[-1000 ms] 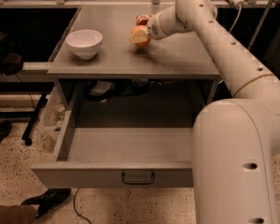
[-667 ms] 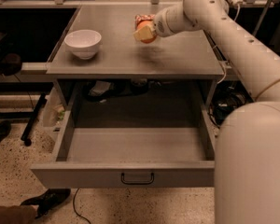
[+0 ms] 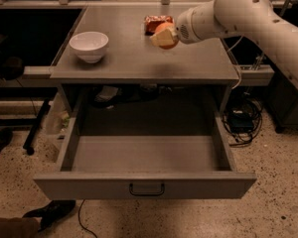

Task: Place orange into top drawer

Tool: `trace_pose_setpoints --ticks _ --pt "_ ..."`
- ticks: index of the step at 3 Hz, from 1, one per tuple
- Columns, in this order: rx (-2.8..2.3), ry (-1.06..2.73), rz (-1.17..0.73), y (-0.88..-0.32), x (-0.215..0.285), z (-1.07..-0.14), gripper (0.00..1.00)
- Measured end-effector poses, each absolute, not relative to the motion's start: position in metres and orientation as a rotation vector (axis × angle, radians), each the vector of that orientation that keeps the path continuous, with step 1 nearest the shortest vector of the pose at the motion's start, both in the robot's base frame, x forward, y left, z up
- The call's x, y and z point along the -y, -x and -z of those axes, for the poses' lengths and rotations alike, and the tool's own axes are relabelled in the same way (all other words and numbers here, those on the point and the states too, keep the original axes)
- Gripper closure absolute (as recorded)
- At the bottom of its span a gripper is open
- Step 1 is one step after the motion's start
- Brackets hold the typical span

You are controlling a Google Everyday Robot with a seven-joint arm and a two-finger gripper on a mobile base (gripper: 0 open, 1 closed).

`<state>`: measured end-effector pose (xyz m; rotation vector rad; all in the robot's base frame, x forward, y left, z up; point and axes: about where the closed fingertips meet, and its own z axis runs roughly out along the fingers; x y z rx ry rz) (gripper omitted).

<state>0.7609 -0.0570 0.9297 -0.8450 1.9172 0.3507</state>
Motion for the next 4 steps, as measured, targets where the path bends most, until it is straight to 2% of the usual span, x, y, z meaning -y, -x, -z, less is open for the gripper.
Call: trace_pose_setpoints --ticks 2,3,4 --pt "-1.991 0.869 -0.439 -0.679 0.059 -0.910 1.00" --pt "-2.033 1.047 -0.501 -0.647 0.042 -0.882 1.00" --pt "-2.032 1.047 -0.501 -0.647 0.042 -0.882 1.00"
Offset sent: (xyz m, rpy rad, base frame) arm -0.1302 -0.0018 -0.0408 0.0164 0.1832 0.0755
